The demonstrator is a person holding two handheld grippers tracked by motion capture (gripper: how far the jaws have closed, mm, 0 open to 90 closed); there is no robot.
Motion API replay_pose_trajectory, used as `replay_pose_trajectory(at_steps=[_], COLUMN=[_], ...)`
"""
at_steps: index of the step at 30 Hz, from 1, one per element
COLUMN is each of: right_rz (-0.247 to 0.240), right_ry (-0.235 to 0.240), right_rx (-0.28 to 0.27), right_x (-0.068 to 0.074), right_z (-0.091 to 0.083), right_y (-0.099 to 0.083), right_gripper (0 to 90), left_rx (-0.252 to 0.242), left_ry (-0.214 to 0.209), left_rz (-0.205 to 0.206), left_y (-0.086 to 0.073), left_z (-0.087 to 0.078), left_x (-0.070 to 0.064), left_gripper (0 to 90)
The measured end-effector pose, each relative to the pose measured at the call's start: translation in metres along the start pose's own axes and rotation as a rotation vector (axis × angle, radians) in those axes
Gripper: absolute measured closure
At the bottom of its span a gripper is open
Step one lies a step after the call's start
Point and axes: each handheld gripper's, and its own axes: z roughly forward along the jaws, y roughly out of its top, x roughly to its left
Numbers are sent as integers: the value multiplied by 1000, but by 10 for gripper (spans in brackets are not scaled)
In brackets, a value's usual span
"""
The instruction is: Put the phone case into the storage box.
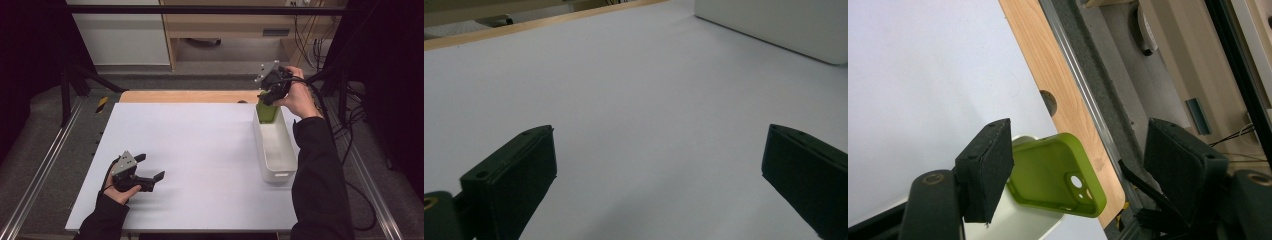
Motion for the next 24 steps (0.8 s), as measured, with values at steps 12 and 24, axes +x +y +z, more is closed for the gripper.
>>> replay_pose_trajectory(at_steps=[12, 24], right_rz=[75, 191], right_ry=[-19, -4], right_rx=[-62, -141], right_x=[1, 9], right_z=[-12, -22], right_y=[1, 0], right_gripper=[234, 112], left_rx=[7, 7], left_ry=[-1, -3], left_rz=[4, 5], left_y=[0, 0], left_z=[1, 1], left_x=[0, -1], left_gripper=[10, 10])
